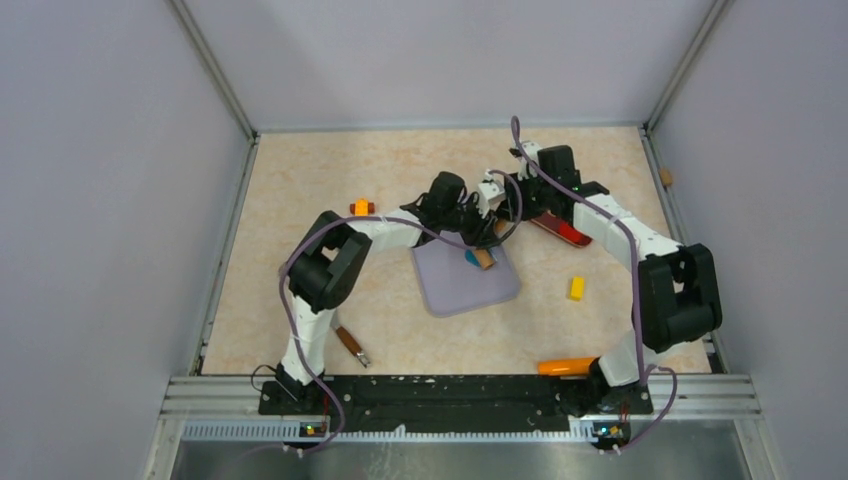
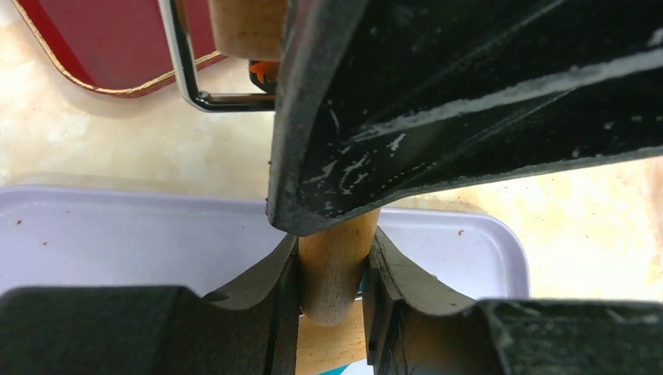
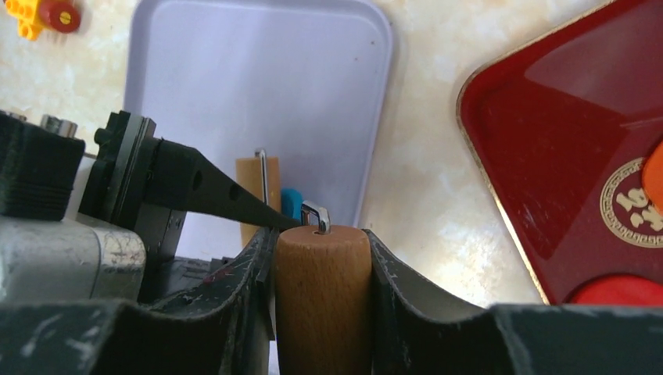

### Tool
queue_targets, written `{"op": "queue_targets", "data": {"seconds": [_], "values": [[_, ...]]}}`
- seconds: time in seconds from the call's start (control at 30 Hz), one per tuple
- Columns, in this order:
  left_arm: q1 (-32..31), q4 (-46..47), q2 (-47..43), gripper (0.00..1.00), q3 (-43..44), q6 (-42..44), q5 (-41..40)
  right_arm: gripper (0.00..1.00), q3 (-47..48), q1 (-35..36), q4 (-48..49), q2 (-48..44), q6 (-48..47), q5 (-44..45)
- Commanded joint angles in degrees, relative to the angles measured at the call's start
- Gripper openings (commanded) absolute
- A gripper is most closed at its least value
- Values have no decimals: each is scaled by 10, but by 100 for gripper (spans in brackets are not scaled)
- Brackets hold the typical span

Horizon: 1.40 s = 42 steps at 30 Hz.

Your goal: Roll out the dumpling wrappers from the dough

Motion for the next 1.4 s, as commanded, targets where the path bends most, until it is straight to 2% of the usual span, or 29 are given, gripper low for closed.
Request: {"op": "queue_targets", "data": {"seconds": [0.0,0.17,1.0,1.37], "values": [[2,1,40,0,27,-56,-80,0,-34,10,-61,30,-108,96],[0,16,68,0,38,-101,-84,0,-40,4,-58,43,-112,116],[-7,37,116,0,104,-143,-87,0,-59,-21,-47,34,-126,152],[-8,43,89,0,126,-155,-79,0,3,-52,-137,-31,-122,132]]}}
